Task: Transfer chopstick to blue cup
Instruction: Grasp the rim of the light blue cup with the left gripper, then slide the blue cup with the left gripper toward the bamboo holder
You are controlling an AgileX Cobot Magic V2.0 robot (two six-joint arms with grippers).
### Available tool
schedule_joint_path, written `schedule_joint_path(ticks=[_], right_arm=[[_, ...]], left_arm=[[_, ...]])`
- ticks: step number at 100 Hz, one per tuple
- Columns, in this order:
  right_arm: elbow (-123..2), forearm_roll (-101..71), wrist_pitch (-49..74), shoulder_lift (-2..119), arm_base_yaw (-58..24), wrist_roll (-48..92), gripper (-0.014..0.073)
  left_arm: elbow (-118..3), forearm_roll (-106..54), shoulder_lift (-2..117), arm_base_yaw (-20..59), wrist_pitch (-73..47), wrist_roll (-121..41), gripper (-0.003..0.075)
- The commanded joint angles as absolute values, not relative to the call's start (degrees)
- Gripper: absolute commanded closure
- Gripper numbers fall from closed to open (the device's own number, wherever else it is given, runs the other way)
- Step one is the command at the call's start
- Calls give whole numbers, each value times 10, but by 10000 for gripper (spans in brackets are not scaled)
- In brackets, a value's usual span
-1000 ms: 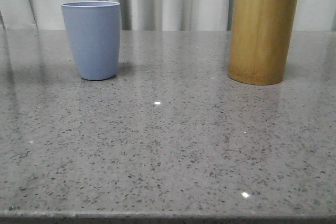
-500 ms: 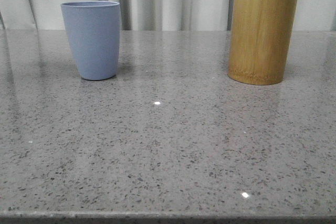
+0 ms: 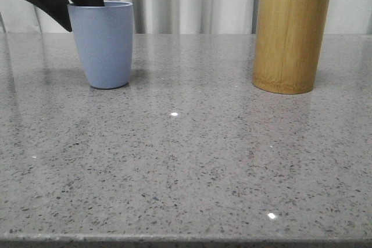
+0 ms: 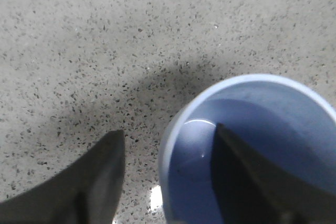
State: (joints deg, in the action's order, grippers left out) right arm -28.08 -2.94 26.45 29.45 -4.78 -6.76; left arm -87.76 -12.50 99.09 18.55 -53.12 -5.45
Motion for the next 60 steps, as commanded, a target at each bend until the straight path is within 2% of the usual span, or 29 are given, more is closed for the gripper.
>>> schedule_joint_path(ticks=[1, 15, 28, 60], right_arm=[[-297, -26, 225, 300, -46, -64, 262], [-297, -26, 226, 300, -46, -64, 262], [-297, -26, 228, 300, -46, -64, 262], [-297, -26, 229, 300, -46, -64, 262]], left_arm=[[-899, -135, 970, 189, -510, -48, 479], [-899, -135, 970, 189, -511, -48, 630], [-899, -135, 970, 189, -511, -48, 738], [-934, -154, 973, 223, -492, -48, 739]])
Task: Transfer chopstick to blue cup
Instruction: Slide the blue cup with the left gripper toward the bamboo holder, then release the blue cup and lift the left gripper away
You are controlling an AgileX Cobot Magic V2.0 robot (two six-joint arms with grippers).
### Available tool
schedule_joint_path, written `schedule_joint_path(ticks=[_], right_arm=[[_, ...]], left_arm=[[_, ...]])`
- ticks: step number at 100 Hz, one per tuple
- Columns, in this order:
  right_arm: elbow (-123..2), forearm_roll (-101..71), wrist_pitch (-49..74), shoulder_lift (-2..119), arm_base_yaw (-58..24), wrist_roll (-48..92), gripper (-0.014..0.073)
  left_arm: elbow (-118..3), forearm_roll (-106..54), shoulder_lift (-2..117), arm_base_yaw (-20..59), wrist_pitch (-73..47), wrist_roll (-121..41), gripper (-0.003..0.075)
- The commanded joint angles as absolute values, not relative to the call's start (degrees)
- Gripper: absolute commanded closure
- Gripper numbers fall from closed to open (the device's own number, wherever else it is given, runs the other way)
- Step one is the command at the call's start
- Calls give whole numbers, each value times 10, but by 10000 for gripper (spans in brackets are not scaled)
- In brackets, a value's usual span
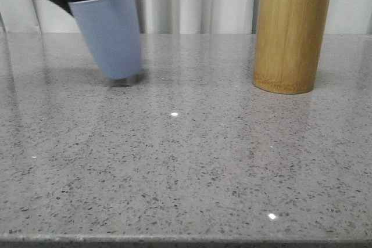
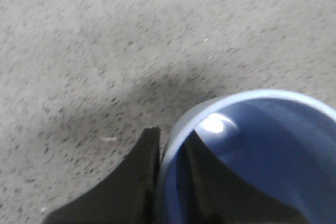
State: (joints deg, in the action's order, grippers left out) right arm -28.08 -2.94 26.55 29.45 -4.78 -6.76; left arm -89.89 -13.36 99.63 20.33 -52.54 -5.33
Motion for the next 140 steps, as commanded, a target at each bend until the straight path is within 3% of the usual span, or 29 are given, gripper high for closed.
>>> schedule_joint_path(ticks=[1, 50, 74, 81, 140], right_arm=[[-297, -26, 229, 300, -46, -64, 262], [-297, -26, 229, 300, -46, -64, 262], [-297, -26, 229, 300, -46, -64, 262], [-297, -26, 229, 300, -46, -64, 262], [-298, -26, 234, 300, -46, -64, 262]], left_arm=[[-938, -154, 974, 226, -492, -48, 739], [-1070, -155, 1071, 299, -546, -48, 730], [-1091, -157, 1074, 299, -558, -48, 540], [-1102, -157, 1074, 299, -560, -48, 517], [-1147, -135, 1033, 269, -588, -27, 505]])
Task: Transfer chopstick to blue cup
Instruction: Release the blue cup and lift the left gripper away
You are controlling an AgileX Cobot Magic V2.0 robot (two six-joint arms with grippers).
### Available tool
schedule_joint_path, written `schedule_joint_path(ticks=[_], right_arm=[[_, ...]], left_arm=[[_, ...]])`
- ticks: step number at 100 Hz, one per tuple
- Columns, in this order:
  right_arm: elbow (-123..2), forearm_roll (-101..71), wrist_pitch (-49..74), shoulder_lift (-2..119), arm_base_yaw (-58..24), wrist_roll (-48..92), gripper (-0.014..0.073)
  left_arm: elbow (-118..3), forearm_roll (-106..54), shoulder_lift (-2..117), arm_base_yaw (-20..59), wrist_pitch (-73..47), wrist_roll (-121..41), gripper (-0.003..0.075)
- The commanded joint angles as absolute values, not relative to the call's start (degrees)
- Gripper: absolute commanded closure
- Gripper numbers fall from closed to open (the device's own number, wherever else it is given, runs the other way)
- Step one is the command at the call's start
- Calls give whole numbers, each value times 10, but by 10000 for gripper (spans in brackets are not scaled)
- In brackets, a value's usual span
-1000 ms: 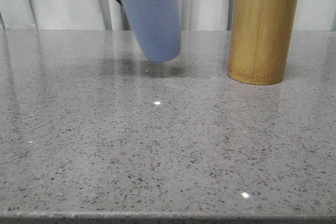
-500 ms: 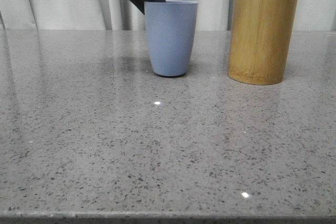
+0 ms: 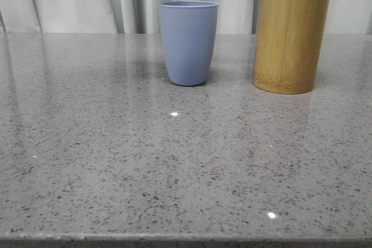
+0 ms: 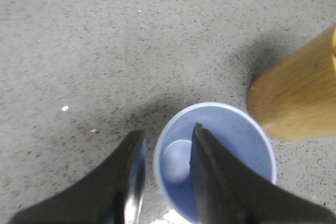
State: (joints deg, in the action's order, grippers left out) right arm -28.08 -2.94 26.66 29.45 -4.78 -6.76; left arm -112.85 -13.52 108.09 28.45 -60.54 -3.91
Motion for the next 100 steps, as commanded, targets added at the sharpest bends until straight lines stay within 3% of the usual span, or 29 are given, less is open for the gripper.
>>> schedule_joint_path(ticks=[1, 26, 100], right_arm=[[-298, -26, 234, 300, -46, -64, 262], [-317, -26, 240, 303, -46, -63, 262], [-466, -26, 310, 455, -110, -48, 262]], left_arm=[[-1147, -135, 1030, 267, -588, -27, 505], [-1080, -123, 961, 219, -578, -27, 505], [-603, -110, 581, 166, -360, -27, 509]])
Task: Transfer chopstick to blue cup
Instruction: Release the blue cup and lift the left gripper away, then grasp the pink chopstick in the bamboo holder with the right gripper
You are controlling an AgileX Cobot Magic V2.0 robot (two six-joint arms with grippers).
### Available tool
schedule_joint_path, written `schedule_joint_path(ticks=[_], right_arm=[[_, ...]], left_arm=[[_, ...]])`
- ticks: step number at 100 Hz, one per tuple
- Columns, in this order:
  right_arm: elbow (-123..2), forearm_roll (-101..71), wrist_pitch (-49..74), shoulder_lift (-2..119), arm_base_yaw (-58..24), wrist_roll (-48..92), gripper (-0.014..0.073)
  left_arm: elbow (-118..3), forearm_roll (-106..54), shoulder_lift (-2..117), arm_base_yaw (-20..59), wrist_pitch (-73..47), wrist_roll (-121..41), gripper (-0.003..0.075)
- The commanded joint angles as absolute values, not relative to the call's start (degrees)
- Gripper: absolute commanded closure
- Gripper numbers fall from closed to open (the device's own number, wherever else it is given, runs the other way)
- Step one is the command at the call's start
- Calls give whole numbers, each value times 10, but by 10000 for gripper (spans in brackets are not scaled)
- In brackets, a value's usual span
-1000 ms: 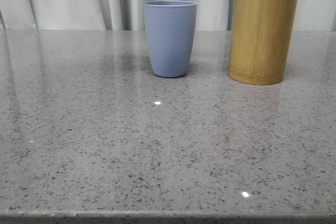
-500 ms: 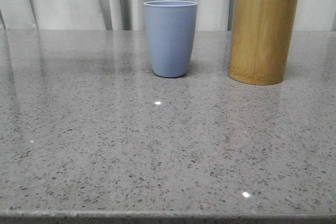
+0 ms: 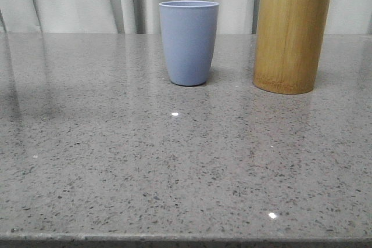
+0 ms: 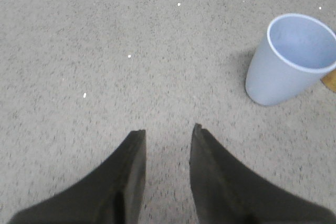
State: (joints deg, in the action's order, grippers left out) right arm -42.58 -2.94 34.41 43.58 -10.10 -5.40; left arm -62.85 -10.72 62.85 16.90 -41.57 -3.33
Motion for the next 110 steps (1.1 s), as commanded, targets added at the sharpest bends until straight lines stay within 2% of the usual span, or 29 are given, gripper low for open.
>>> schedule_joint_path(ticks=[1, 13, 28, 35, 77, 110], right_arm=[[-470, -26, 310, 459, -111, -48, 262], [-509, -26, 315, 490, -124, -47, 255], [-564, -26, 336, 532, -139, -43, 141], [-590, -26, 337, 554, -148, -39, 114], [-751, -26, 305, 719, -228, -9, 115], [-819, -26, 278, 820, -230, -8, 115]], left_arm=[[-599, -110, 578, 166, -359, -27, 509], [-546, -110, 526, 166, -358, -27, 509], [-498, -110, 479, 166, -356, -27, 509], [-481, -110, 460, 166, -356, -27, 509], [-462, -110, 426, 166, -359, -27, 509], [-462, -110, 426, 166, -359, -23, 509]])
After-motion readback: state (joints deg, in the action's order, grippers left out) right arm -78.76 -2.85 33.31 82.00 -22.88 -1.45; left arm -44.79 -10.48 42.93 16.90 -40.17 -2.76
